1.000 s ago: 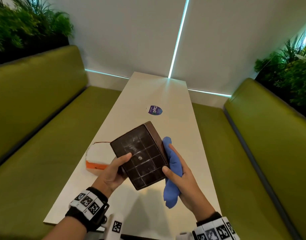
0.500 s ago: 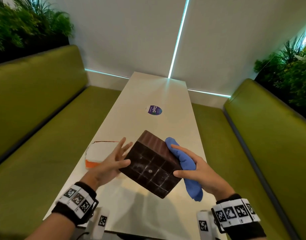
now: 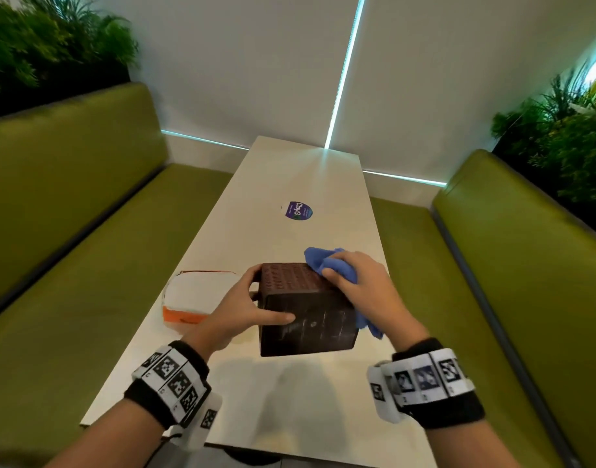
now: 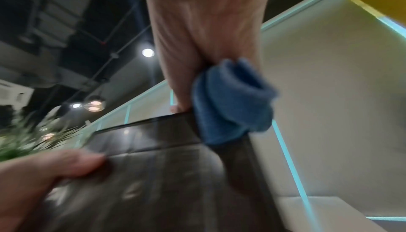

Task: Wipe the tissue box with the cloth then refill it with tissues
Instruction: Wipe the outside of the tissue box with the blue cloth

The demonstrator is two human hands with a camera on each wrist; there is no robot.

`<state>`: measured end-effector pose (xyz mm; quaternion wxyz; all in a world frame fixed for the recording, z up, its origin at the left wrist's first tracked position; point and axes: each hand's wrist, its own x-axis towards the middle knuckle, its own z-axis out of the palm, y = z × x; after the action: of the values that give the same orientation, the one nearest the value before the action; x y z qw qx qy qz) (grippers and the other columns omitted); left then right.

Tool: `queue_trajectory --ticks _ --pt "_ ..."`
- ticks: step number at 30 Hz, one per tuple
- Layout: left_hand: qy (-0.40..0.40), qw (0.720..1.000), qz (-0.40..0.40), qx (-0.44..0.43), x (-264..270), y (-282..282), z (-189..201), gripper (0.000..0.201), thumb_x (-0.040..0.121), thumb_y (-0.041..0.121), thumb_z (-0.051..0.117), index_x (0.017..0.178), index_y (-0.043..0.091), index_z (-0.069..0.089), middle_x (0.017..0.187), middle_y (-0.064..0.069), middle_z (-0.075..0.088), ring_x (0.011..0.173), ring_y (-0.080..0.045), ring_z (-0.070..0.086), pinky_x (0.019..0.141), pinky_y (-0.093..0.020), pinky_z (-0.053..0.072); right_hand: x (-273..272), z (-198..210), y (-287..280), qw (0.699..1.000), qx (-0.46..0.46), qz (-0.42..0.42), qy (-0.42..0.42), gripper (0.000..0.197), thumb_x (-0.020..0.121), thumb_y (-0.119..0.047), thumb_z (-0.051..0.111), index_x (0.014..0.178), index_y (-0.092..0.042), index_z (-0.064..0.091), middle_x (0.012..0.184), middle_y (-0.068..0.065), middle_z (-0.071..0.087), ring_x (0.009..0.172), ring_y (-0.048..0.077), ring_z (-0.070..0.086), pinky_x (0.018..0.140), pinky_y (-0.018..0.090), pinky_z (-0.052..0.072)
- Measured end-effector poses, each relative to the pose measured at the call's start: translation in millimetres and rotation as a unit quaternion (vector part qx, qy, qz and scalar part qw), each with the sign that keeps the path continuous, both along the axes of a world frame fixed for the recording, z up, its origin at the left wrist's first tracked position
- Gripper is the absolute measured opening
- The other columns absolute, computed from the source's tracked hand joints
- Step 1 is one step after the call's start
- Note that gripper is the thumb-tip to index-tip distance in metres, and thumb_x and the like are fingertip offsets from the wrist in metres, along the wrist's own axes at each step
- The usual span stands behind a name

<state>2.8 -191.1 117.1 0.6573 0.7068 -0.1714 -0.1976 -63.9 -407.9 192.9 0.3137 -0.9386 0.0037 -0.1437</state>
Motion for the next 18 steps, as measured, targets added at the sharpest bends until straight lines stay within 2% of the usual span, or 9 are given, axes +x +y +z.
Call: queue_trajectory --ticks 2,4,6,8,10,12,14,16,18 --pt "-0.035 0.998 0.043 0.0 -5.9 -13.6 2.1 0.091 0.051 0.02 0.096 0.128 0.029 0.048 0.119 0.014 0.06 0.102 -0.006 0.064 0.077 -0.019 0.055 11.1 -5.4 29.0 0.995 -0.09 0.012 -0.026 0.024 0.091 -0.034 0.061 0.107 -0.018 0.068 0.109 0.001 0.067 0.103 0.019 0.058 0.081 0.025 0.036" --pt "-0.079 0.995 0.055 0.007 -10.0 -22.1 3.6 0.081 0.057 0.009 0.092 0.123 0.028 0.05 0.114 0.015 0.062 0.097 -0.003 0.065 0.073 -0.017 0.055 14.9 -13.9 55.6 0.993 -0.109 0.029 -0.03 0.033 0.091 -0.041 0.058 0.114 -0.018 0.066 0.113 0.004 0.064 0.106 0.021 0.056 0.086 0.025 0.038" --pt "-0.09 0.993 0.07 0.002 -11.8 -22.4 2.4 0.084 0.052 0.016 0.092 0.123 0.03 0.049 0.115 0.016 0.062 0.101 -0.002 0.063 0.076 -0.019 0.055 13.4 -16.2 60.3 0.995 -0.094 0.035 -0.03 0.038 0.092 -0.045 0.055 0.118 -0.019 0.065 0.118 0.004 0.062 0.108 0.019 0.054 0.091 0.025 0.04" --pt "-0.084 0.992 0.093 0.001 -11.2 -13.6 1.1 0.094 0.043 0.029 0.093 0.125 0.034 0.047 0.117 0.021 0.058 0.102 0.007 0.059 0.078 -0.017 0.053 12.0 -14.6 41.9 0.998 -0.058 0.015 -0.011 0.036 0.094 -0.044 0.053 0.116 -0.02 0.067 0.121 0.001 0.063 0.116 0.018 0.054 0.095 0.029 0.042" --pt "-0.078 0.992 0.098 0.007 -9.3 -5.5 -3.3 0.101 0.042 0.028 0.096 0.129 0.034 0.043 0.12 0.024 0.053 0.103 0.011 0.054 0.079 -0.013 0.048 12.0 -14.9 16.1 0.999 -0.009 -0.05 0.015 0.028 0.097 -0.04 0.05 0.108 -0.022 0.07 0.111 0.001 0.065 0.116 0.019 0.057 0.085 0.024 0.044" --pt "-0.072 0.993 0.098 0.009 -9.5 -4.2 -7.1 0.099 0.048 0.02 0.097 0.128 0.035 0.041 0.12 0.023 0.051 0.105 0.009 0.052 0.079 -0.012 0.047 12.6 -19.8 11.9 0.995 -0.014 -0.093 0.021 0.025 0.097 -0.037 0.05 0.099 -0.023 0.071 0.099 0.002 0.064 0.104 0.024 0.061 0.073 0.025 0.043" --pt "-0.072 0.992 0.101 0.0 -11.1 -11.3 -7.2 0.095 0.045 0.023 0.096 0.124 0.035 0.044 0.119 0.019 0.055 0.106 0.004 0.056 0.082 -0.019 0.052 14.6 -27.7 37.2 0.996 -0.062 -0.066 -0.006 0.023 0.095 -0.036 0.055 0.104 -0.022 0.072 0.105 0.006 0.066 0.107 0.026 0.059 0.083 0.031 0.043" --pt "-0.084 0.992 0.091 -0.011 -12.2 -20.2 -7.4 0.086 0.044 0.031 0.088 0.121 0.033 0.05 0.118 0.013 0.062 0.105 0.0 0.062 0.089 -0.03 0.056 12.1 -34.8 73.5 0.997 -0.07 -0.015 -0.042 0.027 0.093 -0.035 0.059 0.115 -0.022 0.068 0.114 0.005 0.064 0.109 0.021 0.056 0.089 0.023 0.038" --pt "-0.092 0.992 0.083 -0.024 -14.3 -22.3 -8.5 0.083 0.047 0.032 0.084 0.121 0.039 0.049 0.121 0.014 0.062 0.107 0.001 0.062 0.092 -0.032 0.056 10.7 -37.9 85.0 0.996 -0.061 0.011 -0.063 0.028 0.093 -0.033 0.059 0.118 -0.022 0.066 0.117 0.002 0.062 0.109 0.017 0.055 0.091 0.018 0.036"
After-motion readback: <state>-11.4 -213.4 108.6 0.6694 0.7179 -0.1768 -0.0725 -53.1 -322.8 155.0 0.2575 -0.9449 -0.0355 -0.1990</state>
